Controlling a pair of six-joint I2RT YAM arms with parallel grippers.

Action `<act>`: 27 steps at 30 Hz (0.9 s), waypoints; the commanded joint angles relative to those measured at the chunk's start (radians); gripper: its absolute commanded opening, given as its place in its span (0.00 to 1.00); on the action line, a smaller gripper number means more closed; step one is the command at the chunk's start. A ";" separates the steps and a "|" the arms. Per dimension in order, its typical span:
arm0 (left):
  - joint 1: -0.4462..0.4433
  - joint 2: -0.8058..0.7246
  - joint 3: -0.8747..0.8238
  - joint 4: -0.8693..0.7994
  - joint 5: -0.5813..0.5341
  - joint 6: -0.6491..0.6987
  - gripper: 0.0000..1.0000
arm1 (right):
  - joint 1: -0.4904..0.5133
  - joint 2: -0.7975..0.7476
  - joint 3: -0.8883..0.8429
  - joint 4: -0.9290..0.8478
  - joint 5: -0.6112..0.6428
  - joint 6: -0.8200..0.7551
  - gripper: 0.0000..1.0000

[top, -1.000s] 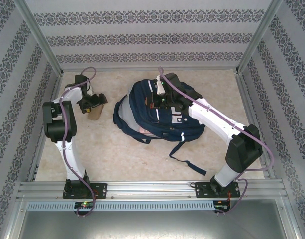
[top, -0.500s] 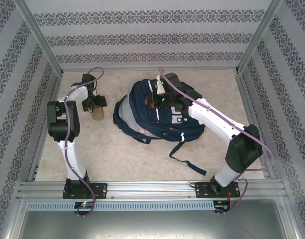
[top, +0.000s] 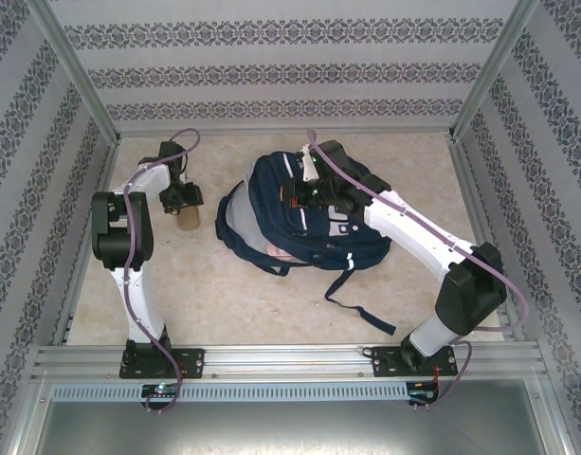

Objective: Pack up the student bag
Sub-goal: Pick up the glasses case from the middle-left of the table, then place a glasses case in the student bag.

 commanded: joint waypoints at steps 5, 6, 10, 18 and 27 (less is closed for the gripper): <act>-0.078 -0.204 -0.042 -0.037 0.183 -0.145 0.52 | -0.028 -0.097 -0.023 0.005 -0.002 0.000 0.01; -0.094 -0.226 -0.041 -0.040 0.181 -0.159 0.52 | -0.029 -0.102 -0.025 0.002 0.000 0.000 0.01; -0.164 -0.269 -0.040 -0.031 0.209 -0.206 0.52 | -0.029 -0.119 -0.040 0.005 0.001 0.006 0.01; -0.326 -0.236 -0.078 0.049 0.222 -0.320 0.51 | -0.025 -0.139 -0.062 0.005 0.008 0.020 0.01; -0.462 -0.166 -0.107 0.036 0.152 -0.356 0.51 | -0.016 -0.156 -0.085 0.007 0.027 0.024 0.01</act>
